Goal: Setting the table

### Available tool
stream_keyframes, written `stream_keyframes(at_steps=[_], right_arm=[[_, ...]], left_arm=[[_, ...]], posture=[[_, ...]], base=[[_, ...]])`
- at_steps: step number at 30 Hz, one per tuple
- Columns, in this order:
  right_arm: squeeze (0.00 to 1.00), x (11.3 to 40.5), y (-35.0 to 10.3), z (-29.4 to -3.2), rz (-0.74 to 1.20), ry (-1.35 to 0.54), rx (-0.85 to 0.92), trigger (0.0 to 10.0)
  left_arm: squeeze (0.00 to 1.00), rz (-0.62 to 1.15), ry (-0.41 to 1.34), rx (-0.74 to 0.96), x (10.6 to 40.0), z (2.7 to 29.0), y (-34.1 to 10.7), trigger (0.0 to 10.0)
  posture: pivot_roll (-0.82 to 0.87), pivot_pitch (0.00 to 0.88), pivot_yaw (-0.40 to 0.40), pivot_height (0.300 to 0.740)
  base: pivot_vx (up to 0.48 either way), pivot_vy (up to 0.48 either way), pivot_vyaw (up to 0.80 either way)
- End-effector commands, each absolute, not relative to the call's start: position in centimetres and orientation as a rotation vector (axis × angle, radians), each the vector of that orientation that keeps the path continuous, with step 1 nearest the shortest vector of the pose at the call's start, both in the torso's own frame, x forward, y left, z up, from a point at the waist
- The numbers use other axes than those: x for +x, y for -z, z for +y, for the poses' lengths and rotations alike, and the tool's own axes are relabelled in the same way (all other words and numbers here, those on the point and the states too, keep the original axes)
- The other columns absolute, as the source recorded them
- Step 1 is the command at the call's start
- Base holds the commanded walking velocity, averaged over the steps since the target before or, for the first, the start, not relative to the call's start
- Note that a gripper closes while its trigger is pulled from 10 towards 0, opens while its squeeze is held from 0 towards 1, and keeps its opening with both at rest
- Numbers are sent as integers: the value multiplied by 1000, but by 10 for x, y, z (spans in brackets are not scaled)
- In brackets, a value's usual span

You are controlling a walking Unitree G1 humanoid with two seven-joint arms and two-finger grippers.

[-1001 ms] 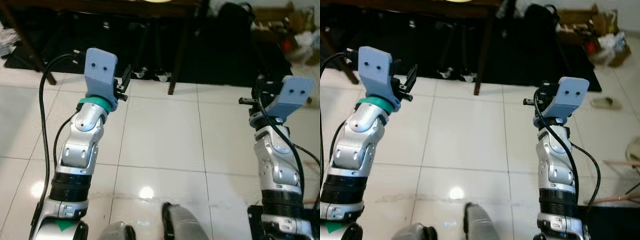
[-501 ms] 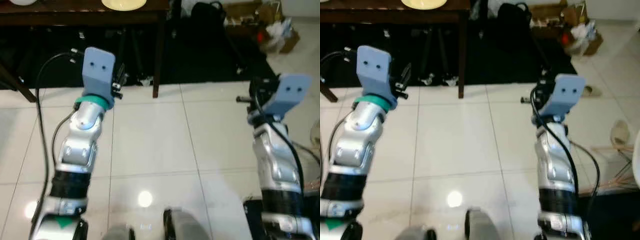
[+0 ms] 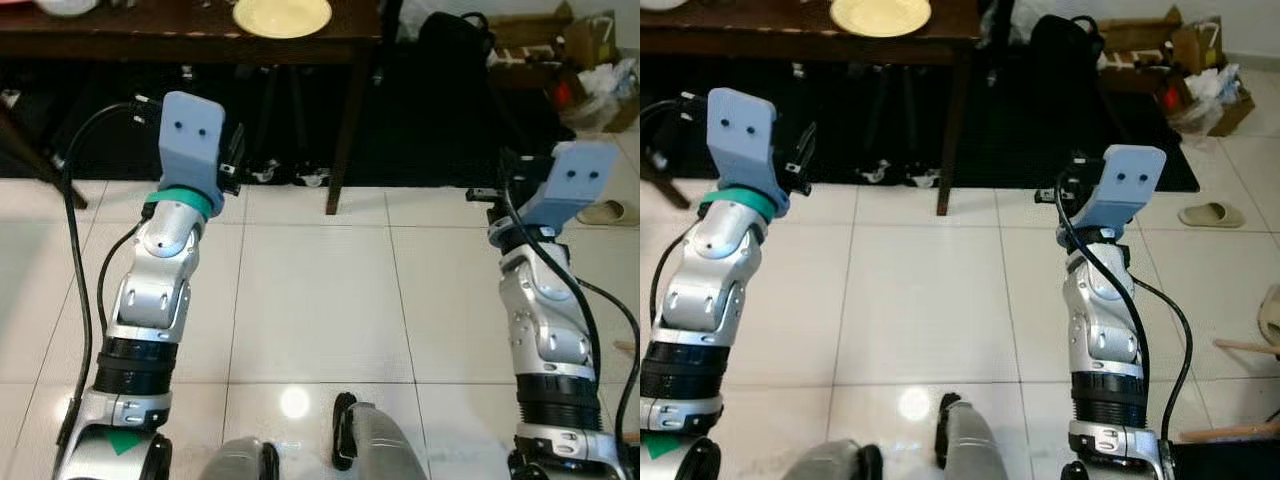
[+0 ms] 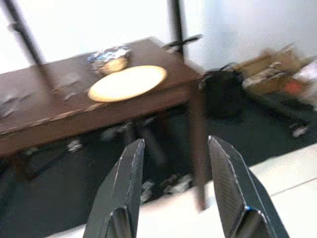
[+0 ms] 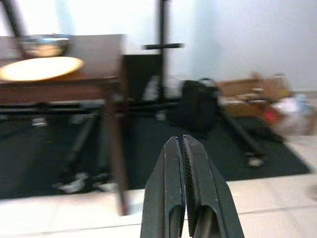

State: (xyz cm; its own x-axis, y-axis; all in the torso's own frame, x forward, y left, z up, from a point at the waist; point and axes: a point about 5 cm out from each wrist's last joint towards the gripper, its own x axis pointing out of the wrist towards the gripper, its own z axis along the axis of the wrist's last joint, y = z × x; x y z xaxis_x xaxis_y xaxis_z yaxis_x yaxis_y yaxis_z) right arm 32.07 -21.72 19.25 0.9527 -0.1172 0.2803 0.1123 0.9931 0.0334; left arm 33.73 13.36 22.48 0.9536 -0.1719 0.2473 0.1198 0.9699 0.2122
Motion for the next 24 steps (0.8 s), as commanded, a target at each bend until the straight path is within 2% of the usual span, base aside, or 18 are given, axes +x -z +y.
stream_keyframes(at_steps=[1,17,24], right_arm=[[0,319,-189,-220,-275,130,16,10000],[0,321,-192,-217,-289,110,5,10000],[0,323,-198,-203,-311,22,10,10000]], left_arm=[[0,-255,144,203,337,137,-220,10000],[0,-260,144,203,338,137,-220,10000],[0,-267,129,204,338,139,-221,10000]], posture=[[10,95,30,740],[12,80,28,740],[15,80,28,740]], base=[[461,0,-438],[461,0,0],[461,0,0]])
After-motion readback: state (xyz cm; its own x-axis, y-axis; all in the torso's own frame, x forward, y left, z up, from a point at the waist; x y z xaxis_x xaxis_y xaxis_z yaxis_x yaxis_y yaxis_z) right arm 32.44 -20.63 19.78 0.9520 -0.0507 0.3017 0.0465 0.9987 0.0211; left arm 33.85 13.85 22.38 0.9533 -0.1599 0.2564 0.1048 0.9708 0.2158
